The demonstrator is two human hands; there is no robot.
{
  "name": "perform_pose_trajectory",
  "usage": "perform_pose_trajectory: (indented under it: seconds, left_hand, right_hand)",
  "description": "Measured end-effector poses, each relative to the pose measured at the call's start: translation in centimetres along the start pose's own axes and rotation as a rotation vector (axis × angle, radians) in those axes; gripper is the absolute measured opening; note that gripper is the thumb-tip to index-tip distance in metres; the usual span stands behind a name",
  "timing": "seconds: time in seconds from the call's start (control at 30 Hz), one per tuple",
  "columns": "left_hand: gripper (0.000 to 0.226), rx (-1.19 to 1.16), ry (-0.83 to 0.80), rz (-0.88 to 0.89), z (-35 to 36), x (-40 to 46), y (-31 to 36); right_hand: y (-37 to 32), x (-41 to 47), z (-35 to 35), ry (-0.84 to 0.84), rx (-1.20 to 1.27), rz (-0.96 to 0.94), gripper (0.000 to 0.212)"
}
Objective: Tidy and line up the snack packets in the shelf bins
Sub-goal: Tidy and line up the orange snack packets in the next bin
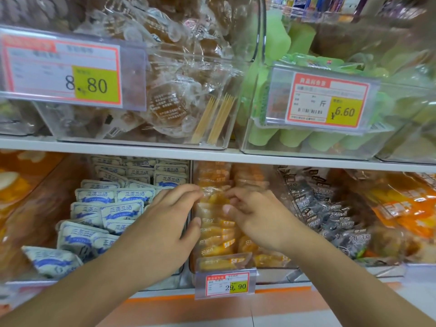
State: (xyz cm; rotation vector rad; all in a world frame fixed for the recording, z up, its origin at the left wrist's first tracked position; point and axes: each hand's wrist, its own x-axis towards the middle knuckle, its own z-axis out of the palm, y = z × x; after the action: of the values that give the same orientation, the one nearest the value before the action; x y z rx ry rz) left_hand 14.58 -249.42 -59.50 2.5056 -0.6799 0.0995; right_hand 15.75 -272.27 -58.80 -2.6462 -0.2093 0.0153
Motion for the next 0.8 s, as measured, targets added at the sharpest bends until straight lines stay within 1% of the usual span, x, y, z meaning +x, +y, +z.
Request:
perform_pose_trajectory:
  seconds: [0.07,0.17,0.23,0.33,0.47,0.63,0.7,0.8]
  left_hand:
    - [0.048,-0.006,-0.011,-0.009,0.0,0.0,-0.1]
    - [0.048,-0.016,-0.016,-0.016,0.0,0.0,-0.1]
    - [0.048,-0.023,-0.018,-0.022,0.0,0.1,-0.1]
    - [0.048,-0.023,-0.018,-0.022,0.0,0.1,-0.1]
    - [0.047,-0.025,-0.026,-0.024,0.0,0.2,-0.1]
    - [0.045,-0.014,-0.042,-0.014,0.0,0.1,-0.1]
    - [0.041,0.005,-0.066,0.002,-0.1,0.0,0.0]
    - [0.033,0.065,-0.163,0.023,-0.2,-0.2,0.0]
  right_hand:
    - [-0.3,0.1,0.1,-0.046,-0.039,0.002,0.037]
    - [-0.5,0.1,0.2,-0.091,-0.164,0.005,0.045]
    - [-0.6,0.0,0.3,-0.132,-0.169,0.018,0.046]
    - [-0.5,-0.1,0.2,-0.196,-0.167,0.015,0.042]
    - [-0.7,-1.1,-0.4,-0.249,-0.071,0.051,0.040]
    - [-1.5,-2.8,-1.2,-0.253,-0.024,-0.049,0.030]
    - [-1.4,-3.1,-1.5,-0.257,-0.036,-0.088,0.029]
    - [-0.8,-3.1,-1.7,-0.245,-0.007,-0.114,0.027]
